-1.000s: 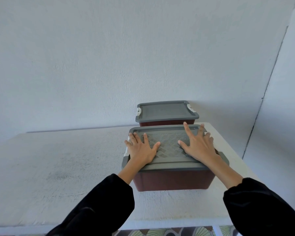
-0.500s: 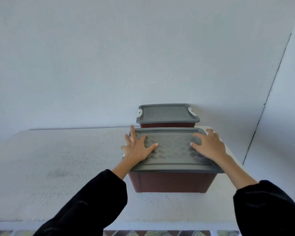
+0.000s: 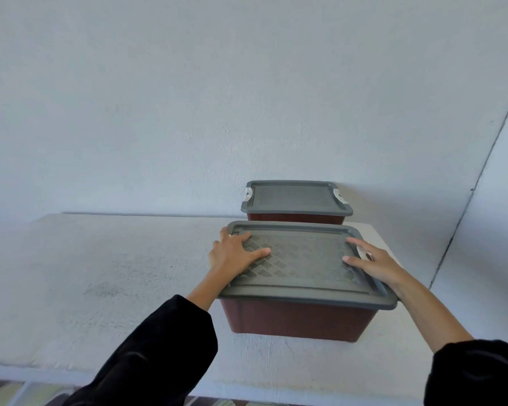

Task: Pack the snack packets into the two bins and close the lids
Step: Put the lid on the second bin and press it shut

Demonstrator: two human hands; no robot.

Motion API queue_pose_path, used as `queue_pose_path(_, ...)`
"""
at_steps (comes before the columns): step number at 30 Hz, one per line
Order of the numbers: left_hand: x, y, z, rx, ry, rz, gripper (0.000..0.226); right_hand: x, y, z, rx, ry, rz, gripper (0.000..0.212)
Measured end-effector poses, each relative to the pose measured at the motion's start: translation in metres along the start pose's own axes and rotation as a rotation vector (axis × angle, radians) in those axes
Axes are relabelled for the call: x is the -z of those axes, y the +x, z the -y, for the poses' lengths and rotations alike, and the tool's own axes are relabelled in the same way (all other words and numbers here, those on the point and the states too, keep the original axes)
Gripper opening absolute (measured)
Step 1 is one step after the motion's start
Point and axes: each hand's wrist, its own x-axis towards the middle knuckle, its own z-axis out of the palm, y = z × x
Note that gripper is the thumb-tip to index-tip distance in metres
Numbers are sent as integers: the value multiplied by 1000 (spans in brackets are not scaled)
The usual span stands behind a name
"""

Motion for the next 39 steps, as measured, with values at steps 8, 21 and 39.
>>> queue_pose_path(8,23,8,41,38,-77,-15,80,-42,9,15,22,-21,-9,52)
queue_pose_path(21,97,27,176,101,-75,-47,79,-182,22,91,59,-28,31,55)
queue_pose_path(39,101,31,213,-119,319,82,61,-235,-14,137,187,-763,-230,46)
